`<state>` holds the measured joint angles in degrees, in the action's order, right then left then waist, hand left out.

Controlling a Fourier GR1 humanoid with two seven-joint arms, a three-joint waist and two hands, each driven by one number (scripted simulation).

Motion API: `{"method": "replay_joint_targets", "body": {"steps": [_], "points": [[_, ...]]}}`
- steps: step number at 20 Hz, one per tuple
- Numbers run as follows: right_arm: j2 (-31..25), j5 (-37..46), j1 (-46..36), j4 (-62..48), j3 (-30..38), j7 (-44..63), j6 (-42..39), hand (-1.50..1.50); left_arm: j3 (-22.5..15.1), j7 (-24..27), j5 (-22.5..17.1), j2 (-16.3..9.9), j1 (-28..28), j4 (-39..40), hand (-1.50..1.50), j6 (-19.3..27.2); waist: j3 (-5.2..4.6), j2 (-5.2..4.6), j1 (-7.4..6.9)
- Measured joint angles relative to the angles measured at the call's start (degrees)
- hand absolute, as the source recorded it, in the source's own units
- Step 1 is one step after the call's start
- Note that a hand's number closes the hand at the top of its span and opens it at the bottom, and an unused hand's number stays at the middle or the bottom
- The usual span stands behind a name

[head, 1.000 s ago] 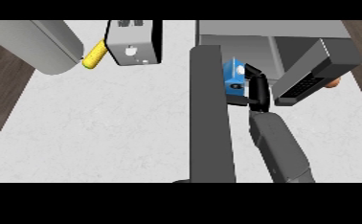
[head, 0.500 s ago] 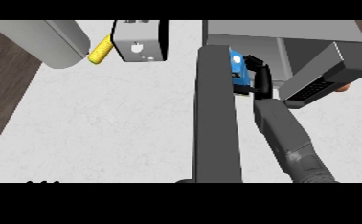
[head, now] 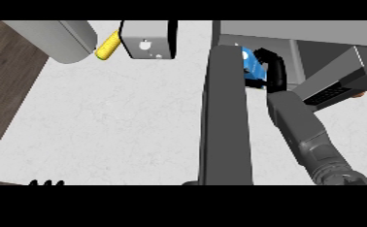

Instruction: Pick up the milk, place it into the microwave and close the microwave

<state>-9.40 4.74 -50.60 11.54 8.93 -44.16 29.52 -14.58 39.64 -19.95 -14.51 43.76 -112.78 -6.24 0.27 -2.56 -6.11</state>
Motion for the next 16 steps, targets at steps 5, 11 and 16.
{"method": "replay_joint_targets", "body": {"steps": [5, 11, 16], "points": [[-1.0, 1.2, -2.5, -1.5, -0.1, -0.8, 3.5, 1.50, 0.0, -0.6, 0.0, 0.2, -1.7, 0.7, -1.50, 0.0, 0.03, -0.34, -0.59], [-1.7, -0.8, -3.6, -0.8, 2.7, -3.2, 3.6, 1.50, 0.8, -0.6, -0.6, -0.1, -2.2, 1.1, -1.50, -0.3, 0.14, -0.71, -1.34], [-2.0, -0.3, -5.0, -1.0, 3.3, -3.8, 8.7, 1.50, 0.7, -1.5, -0.6, -0.3, -3.1, 1.4, -1.50, -0.4, 0.09, -1.08, -2.00]]}}
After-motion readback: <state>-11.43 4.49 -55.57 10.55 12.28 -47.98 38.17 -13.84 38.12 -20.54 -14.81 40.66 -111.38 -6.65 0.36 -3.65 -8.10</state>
